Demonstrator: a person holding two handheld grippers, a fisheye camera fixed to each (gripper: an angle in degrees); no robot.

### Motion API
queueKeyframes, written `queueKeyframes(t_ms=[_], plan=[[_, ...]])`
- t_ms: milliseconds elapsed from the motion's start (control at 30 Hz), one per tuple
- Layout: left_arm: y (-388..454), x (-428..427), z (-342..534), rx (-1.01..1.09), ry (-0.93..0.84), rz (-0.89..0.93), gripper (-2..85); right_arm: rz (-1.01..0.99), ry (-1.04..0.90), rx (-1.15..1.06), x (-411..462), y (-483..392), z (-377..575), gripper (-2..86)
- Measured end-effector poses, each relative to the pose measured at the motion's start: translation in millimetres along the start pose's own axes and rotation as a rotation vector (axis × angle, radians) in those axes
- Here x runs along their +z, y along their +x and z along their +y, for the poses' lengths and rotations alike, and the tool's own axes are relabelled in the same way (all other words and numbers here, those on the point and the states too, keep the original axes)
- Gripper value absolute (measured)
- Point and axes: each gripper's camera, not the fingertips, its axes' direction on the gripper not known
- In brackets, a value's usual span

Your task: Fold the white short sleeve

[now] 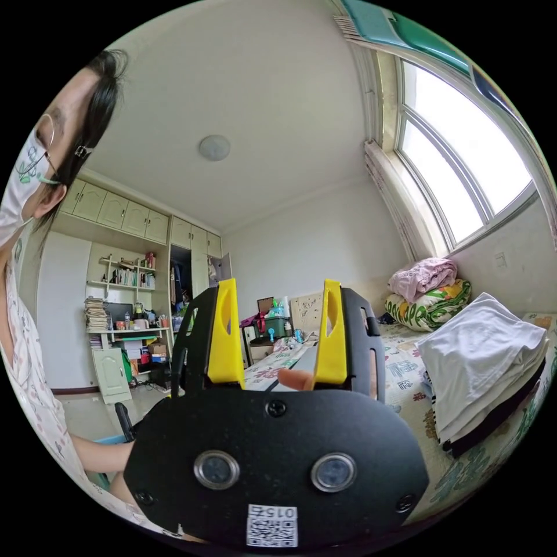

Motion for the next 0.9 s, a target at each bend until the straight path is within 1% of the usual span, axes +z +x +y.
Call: queueKeyframes(t_ms=[200, 300, 400, 467, 533, 633, 733, 900], plan=[[-11, -13, 20, 0.002, -0.007, 0.031, 25.5, -0.028, 0.005, 0.039, 11, -19, -17, 19.4], [-14, -13, 33, 0.004, -0.023, 0.042, 25.5, -0.043, 0.040, 0.054, 14, -28, -32, 18.9], [-16, -14, 46, 0.011, -0.030, 0.051, 25.5, -0.046, 0.126, 0.081, 24, -38, -53, 18.4], [-17, -14, 53, 0.013, -0.036, 0.057, 25.5, -0.099, 0.213, 0.078, 44, -49, -82, 18.2], [-19, -16, 61, 0.007, -0.035, 0.064, 25.5, -0.157, 0.231, 0.038, 67, -61, -109, 18.7], [-25, -21, 74, -0.001, -0.023, 0.076, 25.6, -0.223, 0.210, -0.044, 88, -80, -142, 19.8], [-30, -23, 84, -0.018, -0.016, 0.088, 25.6, -0.277, 0.305, 0.006, 98, -94, -156, 19.1], [-30, -12, 109, 0.002, -0.051, 0.102, 25.5, -0.350, 0.268, -0.011, 137, -155, -198, 19.6]])
